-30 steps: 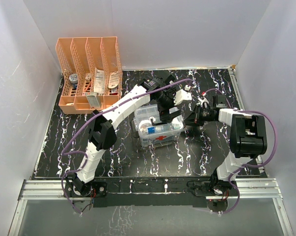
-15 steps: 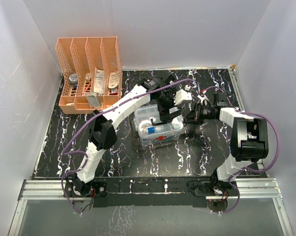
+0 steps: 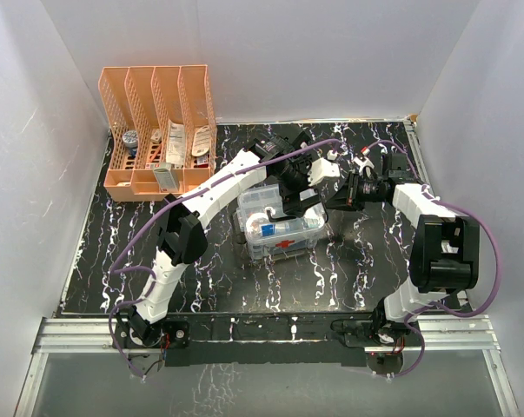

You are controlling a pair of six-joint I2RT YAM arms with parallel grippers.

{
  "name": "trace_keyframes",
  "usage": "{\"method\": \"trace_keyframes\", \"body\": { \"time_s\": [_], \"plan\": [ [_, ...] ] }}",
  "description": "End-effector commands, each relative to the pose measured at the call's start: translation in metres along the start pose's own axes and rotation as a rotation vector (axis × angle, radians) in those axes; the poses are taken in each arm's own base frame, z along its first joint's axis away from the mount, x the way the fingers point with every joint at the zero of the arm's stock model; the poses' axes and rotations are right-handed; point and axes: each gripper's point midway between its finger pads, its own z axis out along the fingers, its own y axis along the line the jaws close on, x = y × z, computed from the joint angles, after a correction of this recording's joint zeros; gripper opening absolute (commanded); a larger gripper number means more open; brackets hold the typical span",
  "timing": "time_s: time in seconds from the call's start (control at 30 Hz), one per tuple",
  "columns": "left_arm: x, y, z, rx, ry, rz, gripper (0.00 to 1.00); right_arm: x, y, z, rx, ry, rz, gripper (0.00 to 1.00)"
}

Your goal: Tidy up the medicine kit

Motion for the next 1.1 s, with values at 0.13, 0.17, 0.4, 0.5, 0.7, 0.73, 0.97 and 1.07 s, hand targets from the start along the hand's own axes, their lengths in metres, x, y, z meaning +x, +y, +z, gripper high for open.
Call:
{"method": "trace_keyframes", "body": {
  "time_s": [0.13,0.17,0.4,0.5,0.7,0.73,0.97,1.07],
  "plan": [
    [0.124,-0.023,0.047,0.149,0.439,-0.099,0.98,-0.013,0.016,-0.01,-0.003,-0.032,-0.068,0.0],
    [0.123,-0.023,0.047,0.148,0.438,-0.099,0.98,-0.013,0.016,-0.01,-0.003,-0.032,-0.067,0.0],
    [0.124,-0.022,0.051,0.145,0.434,-0.098,0.98,-0.017,0.024,-0.014,-0.006,-0.04,-0.076,0.0],
    [0.123,-0.02,0.052,0.141,0.429,-0.096,0.98,-0.019,0.027,-0.015,-0.007,-0.042,-0.081,0.0],
    [0.124,-0.022,0.052,0.147,0.432,-0.099,0.97,-0.021,0.029,-0.015,-0.009,-0.042,-0.083,0.0],
    [0.124,-0.022,0.052,0.147,0.432,-0.099,0.98,-0.02,0.028,-0.015,-0.01,-0.041,-0.081,0.0],
    [0.124,-0.022,0.053,0.149,0.431,-0.098,0.98,-0.018,0.031,-0.011,-0.027,-0.025,-0.082,0.0],
    [0.125,-0.021,0.054,0.149,0.431,-0.098,0.98,-0.019,0.034,-0.01,-0.031,-0.022,-0.087,0.0]
  ]
}}
